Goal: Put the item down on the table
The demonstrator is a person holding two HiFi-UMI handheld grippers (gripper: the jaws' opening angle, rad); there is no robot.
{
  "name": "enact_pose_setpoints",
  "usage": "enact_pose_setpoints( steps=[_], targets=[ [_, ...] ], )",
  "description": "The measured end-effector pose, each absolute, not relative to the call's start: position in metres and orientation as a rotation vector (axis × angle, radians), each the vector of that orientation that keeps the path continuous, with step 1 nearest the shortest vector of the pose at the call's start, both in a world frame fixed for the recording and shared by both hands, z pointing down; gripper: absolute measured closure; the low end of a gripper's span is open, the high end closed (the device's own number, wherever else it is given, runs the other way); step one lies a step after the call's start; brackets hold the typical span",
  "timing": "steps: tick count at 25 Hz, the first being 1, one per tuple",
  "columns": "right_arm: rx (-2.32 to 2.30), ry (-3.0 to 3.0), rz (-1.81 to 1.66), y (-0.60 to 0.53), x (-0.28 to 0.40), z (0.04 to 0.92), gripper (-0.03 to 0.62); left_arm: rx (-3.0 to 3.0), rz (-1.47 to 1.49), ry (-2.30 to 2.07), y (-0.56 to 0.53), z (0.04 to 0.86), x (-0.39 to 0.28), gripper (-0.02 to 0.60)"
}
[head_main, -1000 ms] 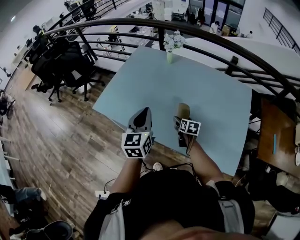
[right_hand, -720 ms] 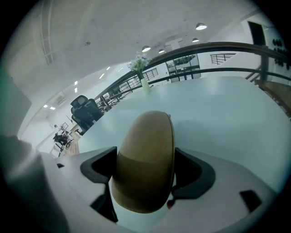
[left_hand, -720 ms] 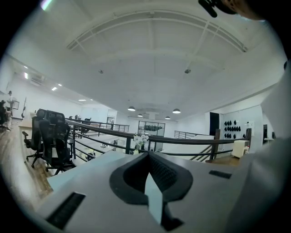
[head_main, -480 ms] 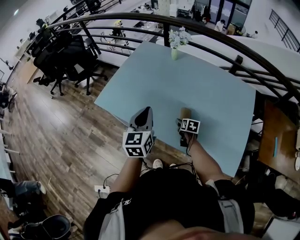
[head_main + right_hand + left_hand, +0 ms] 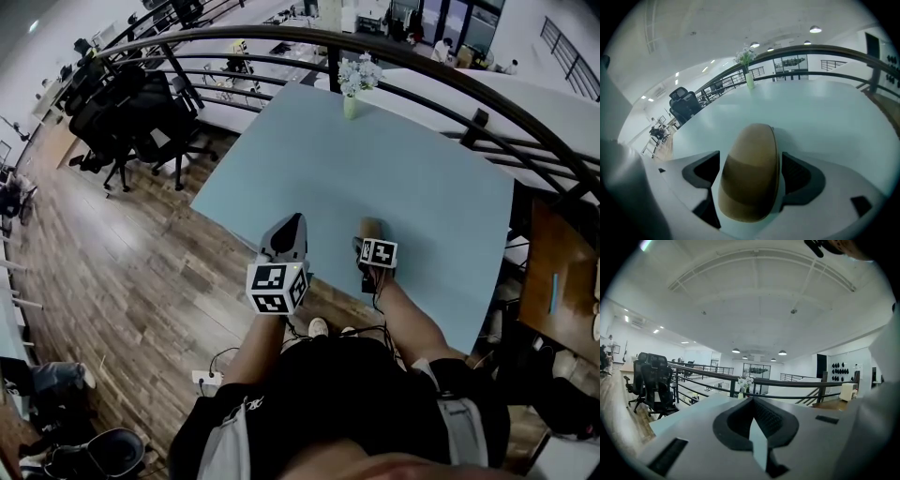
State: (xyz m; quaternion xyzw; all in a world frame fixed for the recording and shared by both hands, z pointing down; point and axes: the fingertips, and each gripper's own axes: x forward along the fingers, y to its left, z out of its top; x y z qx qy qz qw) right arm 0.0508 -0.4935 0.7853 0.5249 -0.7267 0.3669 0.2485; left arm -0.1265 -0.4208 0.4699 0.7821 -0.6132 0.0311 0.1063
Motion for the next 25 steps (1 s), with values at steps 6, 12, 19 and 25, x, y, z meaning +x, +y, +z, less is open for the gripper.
enact_pose_setpoints(
  steps=[6, 12, 19, 25],
  targets=[
    [1.552, -2.108, 0.895, -0.507, 0.057, 0.741, 0.189, 2.329, 0.084, -1.789, -0.423, 0.468, -0.121, 0.571],
    [1.730, -2.260, 0.628, -0.518, 0.070, 0.655, 0.432, 2.357, 0.063, -1.766, -0.429, 0.462, -0.117, 0.571],
    [1.907, -2.425, 0.379, -0.516, 0.086, 0.550, 0.577, 2.414, 0.044, -1.722, -0.434, 0.452, -0.100, 0.571],
    [1.999, -2.530, 0.116, -0.499, 0.098, 0.466, 0.592, 2.449, 0.034, -1.694, -0.438, 0.445, -0.088, 0.571]
  ],
)
